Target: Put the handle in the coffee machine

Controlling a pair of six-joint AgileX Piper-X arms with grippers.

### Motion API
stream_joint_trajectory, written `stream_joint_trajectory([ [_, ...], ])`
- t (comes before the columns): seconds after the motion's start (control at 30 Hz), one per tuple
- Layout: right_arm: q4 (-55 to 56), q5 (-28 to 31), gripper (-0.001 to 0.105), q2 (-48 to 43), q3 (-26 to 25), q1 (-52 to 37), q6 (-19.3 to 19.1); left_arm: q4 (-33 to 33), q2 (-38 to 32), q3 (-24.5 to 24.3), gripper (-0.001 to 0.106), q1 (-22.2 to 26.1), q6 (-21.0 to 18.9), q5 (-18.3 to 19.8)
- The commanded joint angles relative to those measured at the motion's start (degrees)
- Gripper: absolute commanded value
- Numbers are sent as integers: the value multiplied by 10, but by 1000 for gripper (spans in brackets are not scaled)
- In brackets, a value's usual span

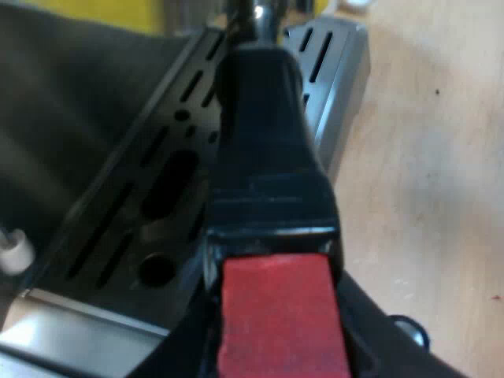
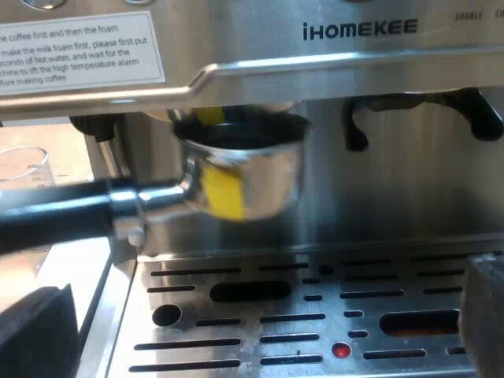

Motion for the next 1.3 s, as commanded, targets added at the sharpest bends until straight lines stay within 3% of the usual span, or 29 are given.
stream_joint_trajectory([
  [0.03, -1, 6, 102, -2, 0, -3, -1, -13, -15, -8, 0, -1, 18, 139],
  [0.13, -1, 6, 102, -2, 0, -3, -2, -30, -15, -8, 0, -1, 13, 136],
  [0.27, -1, 6, 102, -2, 0, -3, -2, -29, -15, -8, 0, -1, 7, 82],
  [0.43, -1, 6, 102, -2, 0, -3, -2, -21, -15, -4, 0, -1, 8, 79],
  [0.73, -1, 29, 102, -2, 0, -3, -7, -21, -15, 51, 0, 2, 24, 75],
  [0.93, -1, 43, 102, -2, 0, -3, -7, -44, -13, 52, 0, 2, 24, 36],
  [1.1, -1, 43, 102, -2, 0, -3, -7, -58, -2, 52, 0, 2, 22, 37],
  [1.2, -1, 54, 102, -2, 0, 4, -7, -69, 6, 52, 0, 2, -14, 38],
  [1.3, -1, 72, 102, -2, 0, 10, -7, -72, 6, 52, 0, 2, -24, 57],
])
